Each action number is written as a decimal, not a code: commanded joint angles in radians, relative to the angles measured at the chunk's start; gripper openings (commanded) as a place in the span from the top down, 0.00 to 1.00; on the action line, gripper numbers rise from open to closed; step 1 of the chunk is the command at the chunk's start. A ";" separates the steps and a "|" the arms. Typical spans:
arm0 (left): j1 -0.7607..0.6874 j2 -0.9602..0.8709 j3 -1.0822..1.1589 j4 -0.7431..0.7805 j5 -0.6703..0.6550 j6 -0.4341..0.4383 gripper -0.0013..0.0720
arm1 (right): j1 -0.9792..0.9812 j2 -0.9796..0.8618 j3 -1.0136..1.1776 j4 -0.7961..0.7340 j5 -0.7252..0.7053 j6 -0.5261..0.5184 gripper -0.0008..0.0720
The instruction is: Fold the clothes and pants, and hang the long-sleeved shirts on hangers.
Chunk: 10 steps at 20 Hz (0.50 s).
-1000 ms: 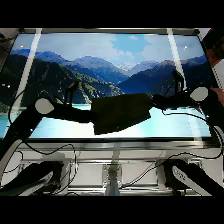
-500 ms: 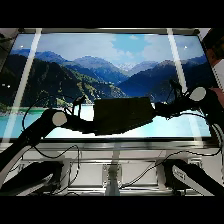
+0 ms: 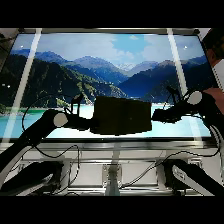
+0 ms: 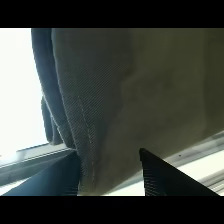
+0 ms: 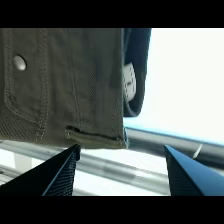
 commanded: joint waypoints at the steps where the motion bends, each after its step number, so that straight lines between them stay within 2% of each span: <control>1: 0.000 0.000 0.001 -0.002 0.050 0.036 0.40 | 0.000 -0.002 0.015 -0.055 -0.134 -0.053 0.16; 3: 0.013 0.002 0.012 -0.001 0.064 0.093 0.40 | -0.014 -0.028 0.066 -0.123 -0.175 -0.051 0.23; 5: 0.051 0.002 0.035 0.010 0.064 0.139 0.40 | -0.086 -0.100 0.146 -0.100 -0.105 -0.089 0.24; 6: 0.077 0.002 0.048 0.013 0.067 0.147 0.40 | -0.134 -0.152 0.185 -0.051 -0.043 -0.144 0.24; 7: 0.104 0.002 0.056 0.013 0.072 0.146 0.40 | -0.182 -0.209 0.211 0.038 0.028 -0.218 0.29; 8: 0.129 0.002 0.060 0.013 0.076 0.146 0.40 | -0.222 -0.261 0.214 0.148 0.098 -0.283 0.29; 9: 0.151 0.002 0.060 0.013 0.075 0.146 0.40 | -0.245 -0.309 0.206 0.241 0.139 -0.336 0.29; 10: 0.173 0.002 0.060 0.022 0.076 0.147 0.40 | -0.253 -0.353 0.198 0.290 0.145 -0.367 0.22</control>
